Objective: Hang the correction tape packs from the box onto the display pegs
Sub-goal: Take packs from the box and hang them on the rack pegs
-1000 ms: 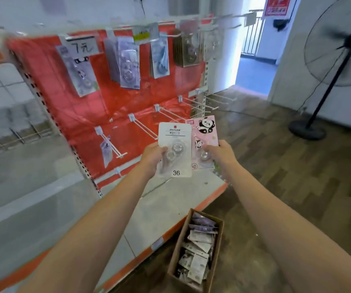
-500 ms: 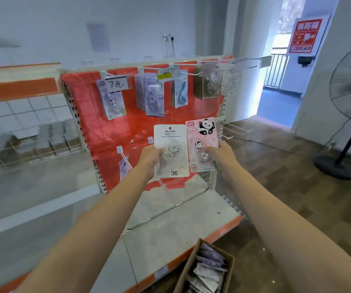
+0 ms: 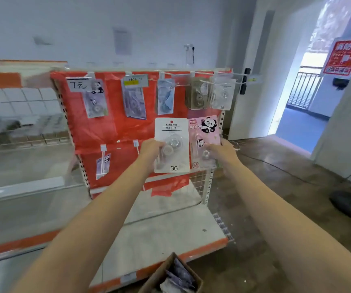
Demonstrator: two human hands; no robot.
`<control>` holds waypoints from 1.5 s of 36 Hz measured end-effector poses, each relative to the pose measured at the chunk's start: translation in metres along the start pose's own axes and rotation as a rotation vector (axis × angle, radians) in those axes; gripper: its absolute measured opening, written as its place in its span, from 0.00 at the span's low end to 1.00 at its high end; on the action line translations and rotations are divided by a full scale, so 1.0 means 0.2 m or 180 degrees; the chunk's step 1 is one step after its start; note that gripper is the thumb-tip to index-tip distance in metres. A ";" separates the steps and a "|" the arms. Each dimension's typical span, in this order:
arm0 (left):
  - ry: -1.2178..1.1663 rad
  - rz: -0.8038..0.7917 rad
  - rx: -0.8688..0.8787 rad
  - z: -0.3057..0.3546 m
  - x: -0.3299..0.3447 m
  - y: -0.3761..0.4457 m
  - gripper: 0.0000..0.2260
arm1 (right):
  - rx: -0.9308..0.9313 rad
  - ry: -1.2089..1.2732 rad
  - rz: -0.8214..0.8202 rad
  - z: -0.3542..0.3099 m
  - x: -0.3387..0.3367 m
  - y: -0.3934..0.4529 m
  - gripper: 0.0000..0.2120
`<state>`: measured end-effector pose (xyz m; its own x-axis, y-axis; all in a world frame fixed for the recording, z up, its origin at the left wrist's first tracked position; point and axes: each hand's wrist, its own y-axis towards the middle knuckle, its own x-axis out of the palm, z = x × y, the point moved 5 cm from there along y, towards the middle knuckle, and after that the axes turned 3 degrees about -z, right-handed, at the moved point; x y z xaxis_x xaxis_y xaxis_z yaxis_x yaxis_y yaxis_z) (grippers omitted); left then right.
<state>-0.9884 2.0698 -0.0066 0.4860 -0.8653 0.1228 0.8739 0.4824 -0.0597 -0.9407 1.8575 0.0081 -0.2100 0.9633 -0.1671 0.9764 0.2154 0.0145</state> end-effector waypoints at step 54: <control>-0.0230 -0.0451 0.0142 0.08 1.27 1.17 0.03 | -0.0461 0.0390 -0.0068 -0.06 -0.83 1.52 0.10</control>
<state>-0.6597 1.9644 0.0260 0.3546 -0.9139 0.1978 0.9317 0.3631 0.0072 -0.6101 1.7660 0.0529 -0.2438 0.9687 -0.0476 0.9561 0.2483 0.1555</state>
